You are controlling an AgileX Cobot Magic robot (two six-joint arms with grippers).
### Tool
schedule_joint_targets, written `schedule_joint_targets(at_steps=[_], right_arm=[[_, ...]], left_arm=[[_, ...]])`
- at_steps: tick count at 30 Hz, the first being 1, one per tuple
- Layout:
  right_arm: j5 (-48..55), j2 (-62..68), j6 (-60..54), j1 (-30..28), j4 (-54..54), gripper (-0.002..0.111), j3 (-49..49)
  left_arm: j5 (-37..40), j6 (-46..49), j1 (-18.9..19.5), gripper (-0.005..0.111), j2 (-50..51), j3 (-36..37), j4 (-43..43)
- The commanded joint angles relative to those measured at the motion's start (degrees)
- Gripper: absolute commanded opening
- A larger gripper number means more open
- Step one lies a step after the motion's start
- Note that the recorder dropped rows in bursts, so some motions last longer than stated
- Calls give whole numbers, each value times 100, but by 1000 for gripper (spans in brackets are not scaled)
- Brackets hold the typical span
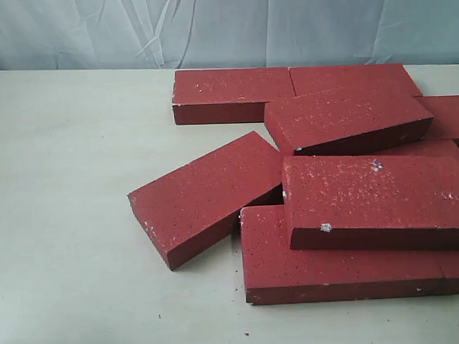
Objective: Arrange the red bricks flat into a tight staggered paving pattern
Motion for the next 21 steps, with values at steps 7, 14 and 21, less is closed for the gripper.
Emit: schedule_joint_targets(at_steps=[7,14,21], right_arm=[[-1480,-37,443,-26,1788,-1,11],[-2190,-37,462,-26,2053,-1,11],[-2605,321,462,-26,1896,-1,-1015]], left_arm=[[-392,72,-30,0,-29,22,225],[-1535,-38,-30,0,-29,22,-2844],[-2381,-321,-30,0,-29,22,-3054]])
